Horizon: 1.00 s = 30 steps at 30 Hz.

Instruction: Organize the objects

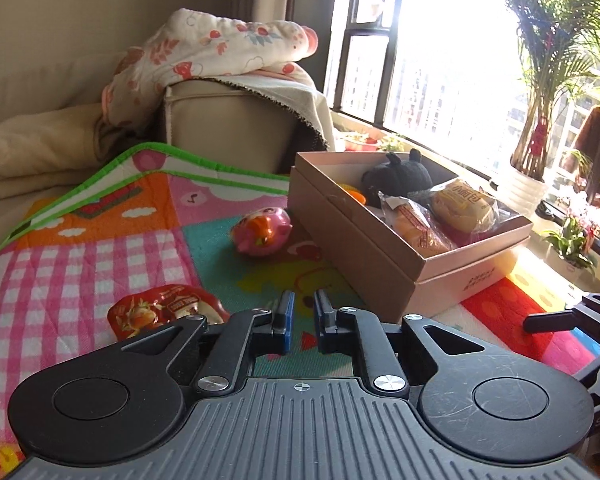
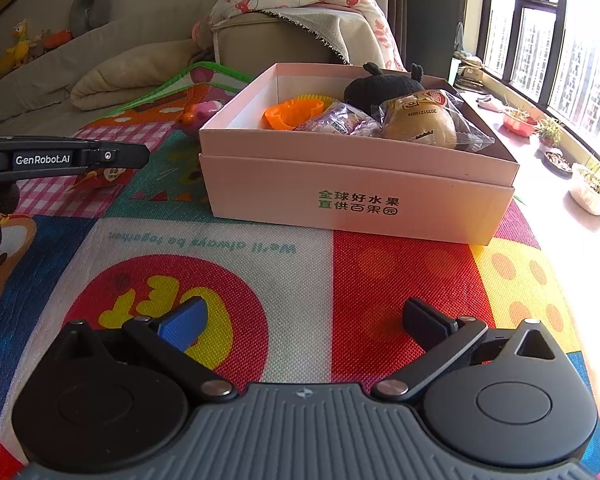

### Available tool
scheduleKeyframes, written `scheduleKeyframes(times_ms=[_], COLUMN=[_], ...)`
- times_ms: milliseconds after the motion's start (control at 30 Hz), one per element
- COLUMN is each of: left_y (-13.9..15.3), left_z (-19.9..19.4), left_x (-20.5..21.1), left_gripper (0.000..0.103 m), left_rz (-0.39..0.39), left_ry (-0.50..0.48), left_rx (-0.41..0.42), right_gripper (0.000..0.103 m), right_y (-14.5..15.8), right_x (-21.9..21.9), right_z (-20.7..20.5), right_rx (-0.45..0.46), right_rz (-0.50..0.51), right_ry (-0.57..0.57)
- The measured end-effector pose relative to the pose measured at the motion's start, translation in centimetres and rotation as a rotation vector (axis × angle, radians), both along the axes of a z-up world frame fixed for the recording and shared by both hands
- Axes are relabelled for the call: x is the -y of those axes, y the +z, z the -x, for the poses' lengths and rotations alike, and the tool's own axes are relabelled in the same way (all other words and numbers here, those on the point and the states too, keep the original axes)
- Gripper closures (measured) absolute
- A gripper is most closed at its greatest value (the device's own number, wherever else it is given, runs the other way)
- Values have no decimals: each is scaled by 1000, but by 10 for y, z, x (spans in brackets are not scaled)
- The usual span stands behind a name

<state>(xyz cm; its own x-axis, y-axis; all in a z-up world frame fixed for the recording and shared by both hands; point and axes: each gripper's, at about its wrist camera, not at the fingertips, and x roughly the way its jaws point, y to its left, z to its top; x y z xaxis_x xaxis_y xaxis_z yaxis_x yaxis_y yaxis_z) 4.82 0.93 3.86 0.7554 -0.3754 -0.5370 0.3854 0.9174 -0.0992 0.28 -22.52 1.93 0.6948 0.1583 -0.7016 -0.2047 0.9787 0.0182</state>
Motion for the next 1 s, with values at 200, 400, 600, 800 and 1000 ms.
scheduleKeyframes(times_ms=[200, 400, 600, 800, 1000], left_y=[8, -8, -36, -47, -34], left_z=[16, -4, -24, -43, -47], left_x=[-47, -120, -140, -129, -98], left_gripper=[87, 86, 85, 80, 83], left_rz=[57, 378, 557, 694, 521], left_ry=[182, 394, 445, 383, 292], left_rx=[-38, -242, -356, -416, -311], right_gripper=[0, 0, 0, 0, 0], right_y=[0, 0, 0, 0, 1], right_x=[0, 0, 0, 0, 0], right_z=[0, 1, 1, 1, 1], right_rx=[0, 0, 0, 0, -2], right_rz=[0, 0, 0, 0, 3], right_ry=[0, 1, 1, 1, 1])
